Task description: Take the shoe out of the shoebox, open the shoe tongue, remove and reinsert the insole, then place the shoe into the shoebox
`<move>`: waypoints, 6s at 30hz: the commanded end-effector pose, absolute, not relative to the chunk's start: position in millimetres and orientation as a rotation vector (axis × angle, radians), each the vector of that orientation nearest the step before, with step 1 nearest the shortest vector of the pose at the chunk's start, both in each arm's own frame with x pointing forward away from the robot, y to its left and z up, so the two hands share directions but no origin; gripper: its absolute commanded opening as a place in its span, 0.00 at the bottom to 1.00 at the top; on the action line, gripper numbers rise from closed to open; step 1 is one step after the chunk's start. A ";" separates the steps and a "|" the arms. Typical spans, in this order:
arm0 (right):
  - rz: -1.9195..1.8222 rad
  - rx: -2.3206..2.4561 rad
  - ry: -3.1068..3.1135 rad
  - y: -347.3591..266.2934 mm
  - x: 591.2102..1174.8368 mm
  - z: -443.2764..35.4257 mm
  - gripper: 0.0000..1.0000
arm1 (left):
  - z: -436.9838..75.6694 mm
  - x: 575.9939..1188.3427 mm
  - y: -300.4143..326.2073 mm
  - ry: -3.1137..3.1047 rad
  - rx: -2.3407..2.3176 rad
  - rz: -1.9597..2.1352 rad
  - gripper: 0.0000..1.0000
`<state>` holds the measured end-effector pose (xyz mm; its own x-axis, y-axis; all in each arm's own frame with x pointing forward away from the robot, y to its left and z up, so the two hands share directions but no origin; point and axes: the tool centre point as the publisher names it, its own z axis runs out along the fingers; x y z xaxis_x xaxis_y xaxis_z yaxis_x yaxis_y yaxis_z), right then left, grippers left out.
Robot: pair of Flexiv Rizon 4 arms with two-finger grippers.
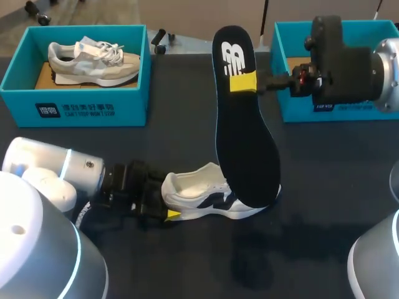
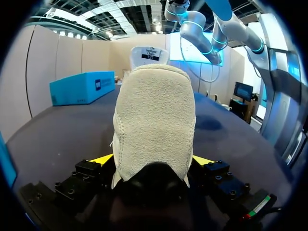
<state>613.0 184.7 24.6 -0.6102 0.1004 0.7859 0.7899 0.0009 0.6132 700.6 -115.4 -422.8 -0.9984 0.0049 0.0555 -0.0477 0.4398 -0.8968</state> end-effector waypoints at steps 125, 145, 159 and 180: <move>-1.657 -0.922 -1.745 187.2 613.4 24.0 0.00 | -358.9 700.3 -116.1 -3.102 0.188 0.058 1.00; -1.657 -0.922 -1.745 187.2 613.4 24.0 0.00 | -333.9 709.0 -116.4 -3.090 0.255 0.102 1.00; -1.657 -0.922 -1.745 187.2 613.4 24.0 0.00 | -335.2 741.2 -157.3 -3.129 0.273 0.167 1.00; -1.657 -0.922 -1.745 187.2 613.4 24.0 0.00 | -389.7 750.9 -190.8 -3.070 0.221 0.126 0.79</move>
